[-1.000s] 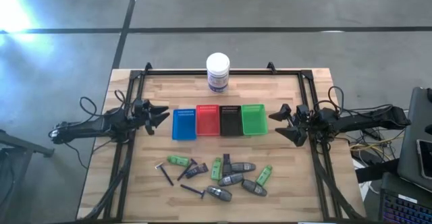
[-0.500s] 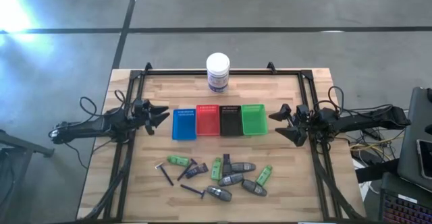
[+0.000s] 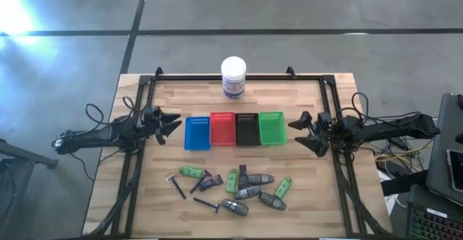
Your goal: Pick & Place Travel size toiletries
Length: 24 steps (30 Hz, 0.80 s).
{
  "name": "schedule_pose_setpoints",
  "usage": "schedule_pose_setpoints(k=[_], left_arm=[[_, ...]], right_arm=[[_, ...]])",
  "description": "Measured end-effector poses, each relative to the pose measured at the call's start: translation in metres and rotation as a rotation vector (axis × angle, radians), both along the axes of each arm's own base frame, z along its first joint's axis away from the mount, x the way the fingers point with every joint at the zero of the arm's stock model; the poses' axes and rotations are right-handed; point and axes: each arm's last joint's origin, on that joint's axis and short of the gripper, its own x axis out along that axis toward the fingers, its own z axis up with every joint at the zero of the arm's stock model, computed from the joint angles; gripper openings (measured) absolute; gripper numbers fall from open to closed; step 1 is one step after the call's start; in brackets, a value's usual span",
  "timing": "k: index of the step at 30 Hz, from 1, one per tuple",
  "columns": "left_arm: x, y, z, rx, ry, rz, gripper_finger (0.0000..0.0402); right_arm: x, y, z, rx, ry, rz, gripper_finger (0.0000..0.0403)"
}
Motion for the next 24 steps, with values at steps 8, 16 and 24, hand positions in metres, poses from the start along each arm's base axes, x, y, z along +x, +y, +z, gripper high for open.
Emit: schedule_pose_setpoints(k=[8,16,24], left_arm=[[0.0000,0.0000,0.0000,0.000,0.000,0.000,0.0207],[0.0000,0.0000,-0.0001,0.000,0.000,0.000,0.0207],[0.0000,0.0000,0.0000,0.000,0.000,0.000,0.0207]], right_arm=[[0.0000,0.0000,0.0000,0.000,0.000,0.000,0.0359],[-0.0003,-0.0010,0.0013,0.007,-0.014,-0.033,0.0359],[-0.0007,-0.0014,0.0024,0.346,-0.017,0.051,0.0359]])
